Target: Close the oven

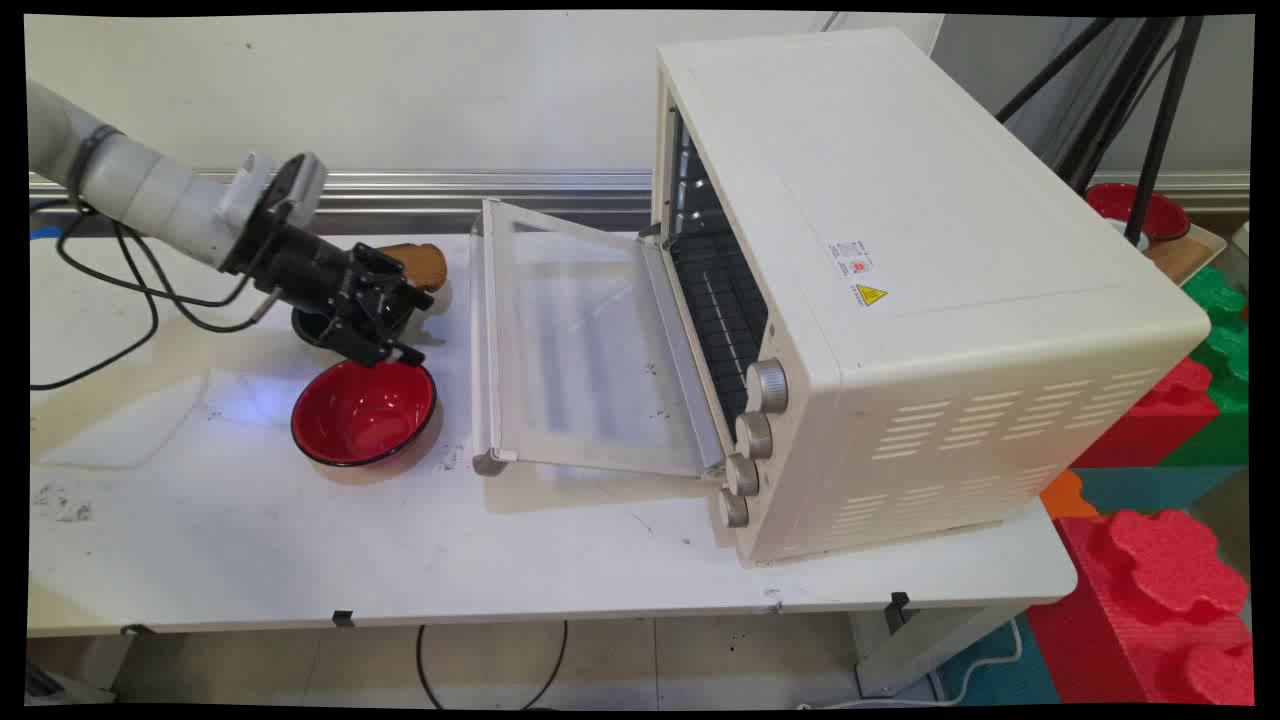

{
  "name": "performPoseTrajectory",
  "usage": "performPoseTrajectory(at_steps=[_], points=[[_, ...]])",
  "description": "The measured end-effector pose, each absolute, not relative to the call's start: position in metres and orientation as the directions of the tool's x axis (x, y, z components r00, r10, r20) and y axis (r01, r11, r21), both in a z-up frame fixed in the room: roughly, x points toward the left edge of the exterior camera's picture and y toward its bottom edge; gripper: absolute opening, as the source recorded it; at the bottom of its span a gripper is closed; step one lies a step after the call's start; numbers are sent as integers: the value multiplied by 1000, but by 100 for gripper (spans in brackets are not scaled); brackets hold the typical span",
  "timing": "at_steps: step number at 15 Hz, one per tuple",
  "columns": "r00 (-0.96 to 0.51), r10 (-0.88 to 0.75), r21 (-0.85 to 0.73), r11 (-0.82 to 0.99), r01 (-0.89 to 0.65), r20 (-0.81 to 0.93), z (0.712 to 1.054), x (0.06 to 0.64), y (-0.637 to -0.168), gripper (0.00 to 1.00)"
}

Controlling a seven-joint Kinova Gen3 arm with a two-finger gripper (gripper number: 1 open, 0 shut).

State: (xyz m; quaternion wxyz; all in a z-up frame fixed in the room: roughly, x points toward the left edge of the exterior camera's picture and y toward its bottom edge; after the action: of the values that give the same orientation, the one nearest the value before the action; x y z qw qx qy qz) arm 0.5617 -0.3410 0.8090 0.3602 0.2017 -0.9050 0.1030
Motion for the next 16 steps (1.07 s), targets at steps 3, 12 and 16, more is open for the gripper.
performPoseTrajectory(at_steps=[3, 12, 16], points=[[-652, -295, -31, 898, -440, 698, 797, 552, -345, 0], [-604, -279, -23, 897, -442, 747, 784, 538, -355, 0], [-561, -255, -27, 896, -444, 788, 789, 537, -360, 0]])
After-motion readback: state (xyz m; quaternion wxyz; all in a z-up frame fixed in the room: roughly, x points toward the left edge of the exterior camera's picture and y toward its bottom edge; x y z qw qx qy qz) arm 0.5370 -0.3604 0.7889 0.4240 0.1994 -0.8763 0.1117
